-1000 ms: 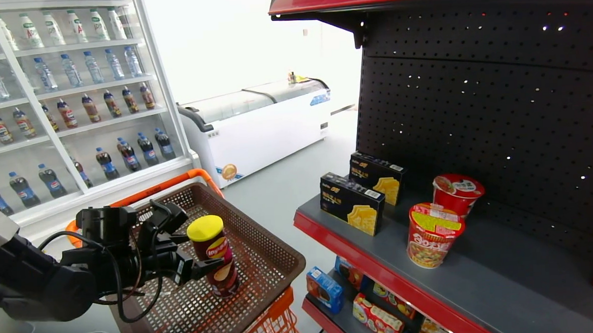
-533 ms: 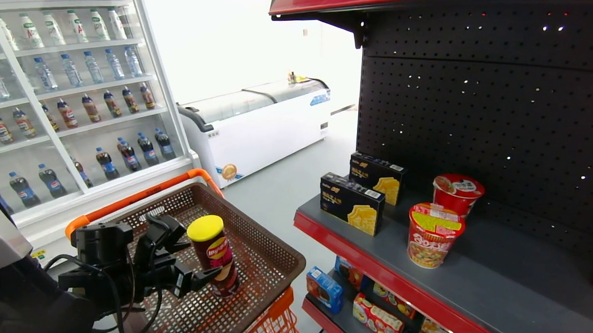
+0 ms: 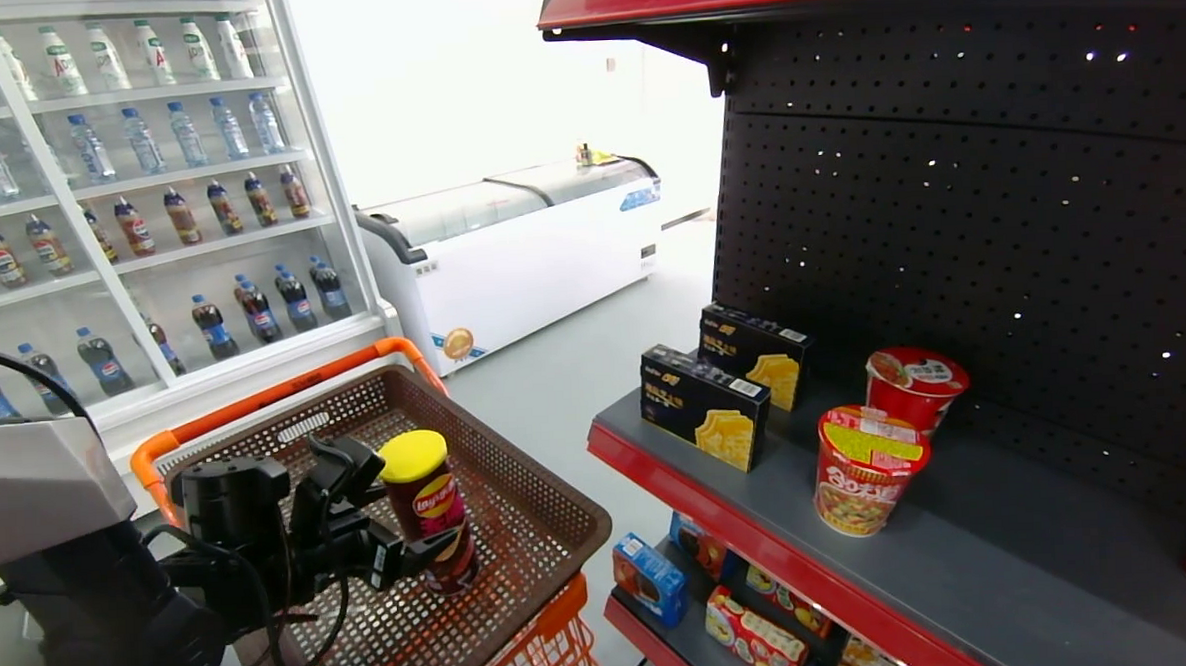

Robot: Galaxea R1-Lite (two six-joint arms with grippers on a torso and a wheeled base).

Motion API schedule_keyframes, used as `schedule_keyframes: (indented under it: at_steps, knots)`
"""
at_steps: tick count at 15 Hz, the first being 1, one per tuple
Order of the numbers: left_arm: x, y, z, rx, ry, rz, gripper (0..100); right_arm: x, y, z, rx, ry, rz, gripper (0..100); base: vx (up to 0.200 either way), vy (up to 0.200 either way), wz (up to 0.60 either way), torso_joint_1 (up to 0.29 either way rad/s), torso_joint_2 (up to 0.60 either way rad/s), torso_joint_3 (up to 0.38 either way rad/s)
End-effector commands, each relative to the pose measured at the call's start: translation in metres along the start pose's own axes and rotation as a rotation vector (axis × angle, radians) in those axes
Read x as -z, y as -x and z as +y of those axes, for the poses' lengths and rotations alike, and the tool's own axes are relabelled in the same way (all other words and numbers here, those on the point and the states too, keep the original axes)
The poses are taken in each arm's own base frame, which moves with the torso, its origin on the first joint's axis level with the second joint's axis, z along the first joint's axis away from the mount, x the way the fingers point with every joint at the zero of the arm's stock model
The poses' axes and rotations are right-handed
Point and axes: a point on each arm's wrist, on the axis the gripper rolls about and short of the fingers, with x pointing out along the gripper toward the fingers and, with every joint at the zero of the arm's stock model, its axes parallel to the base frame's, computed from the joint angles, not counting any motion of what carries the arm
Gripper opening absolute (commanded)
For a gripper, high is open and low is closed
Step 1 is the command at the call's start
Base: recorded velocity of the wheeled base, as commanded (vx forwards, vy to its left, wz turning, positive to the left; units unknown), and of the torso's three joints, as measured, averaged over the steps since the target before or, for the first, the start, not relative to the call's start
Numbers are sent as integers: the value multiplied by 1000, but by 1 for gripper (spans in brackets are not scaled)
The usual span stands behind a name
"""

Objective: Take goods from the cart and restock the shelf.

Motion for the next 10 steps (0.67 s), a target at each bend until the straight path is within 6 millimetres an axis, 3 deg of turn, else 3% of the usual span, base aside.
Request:
schedule_keyframes:
  at_steps: [1,10]
  knots:
    - [9,-13,-4,1,9,28,100,0,0,0,0,0,1,100,0,0,0,0,0,0]
    - [12,-46,4,-4,36,-8,100,0,0,0,0,0,1,100,0,0,0,0,0,0]
